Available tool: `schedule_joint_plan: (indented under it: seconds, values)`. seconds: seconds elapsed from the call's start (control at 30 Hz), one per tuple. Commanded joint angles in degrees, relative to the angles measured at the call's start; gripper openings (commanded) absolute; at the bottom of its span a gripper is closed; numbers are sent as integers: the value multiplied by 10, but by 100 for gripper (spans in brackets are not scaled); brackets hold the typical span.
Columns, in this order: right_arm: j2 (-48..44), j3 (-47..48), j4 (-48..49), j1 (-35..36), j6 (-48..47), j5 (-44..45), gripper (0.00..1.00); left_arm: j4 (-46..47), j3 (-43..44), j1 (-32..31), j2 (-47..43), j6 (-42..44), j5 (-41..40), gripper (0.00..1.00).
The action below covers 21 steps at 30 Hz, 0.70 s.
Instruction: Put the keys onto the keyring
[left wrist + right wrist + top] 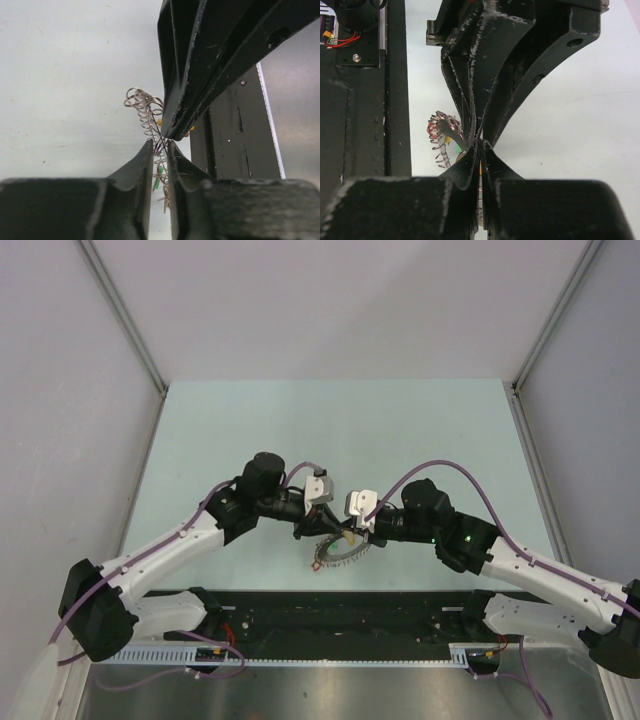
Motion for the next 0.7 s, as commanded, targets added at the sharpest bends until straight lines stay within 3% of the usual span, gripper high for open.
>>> schedule_joint_plan:
  seconds: [0.0, 0.17, 0.67]
  values:
    - [-11, 17, 26, 2, -7, -11, 0, 18, 17, 2, 3, 1, 38, 15]
    - [-18, 18, 14, 2, -12, 5, 0, 12, 9, 3, -5, 5, 35, 0]
    - [-60, 17, -58, -9, -6, 40, 0, 76, -19, 22, -71, -108, -78, 0]
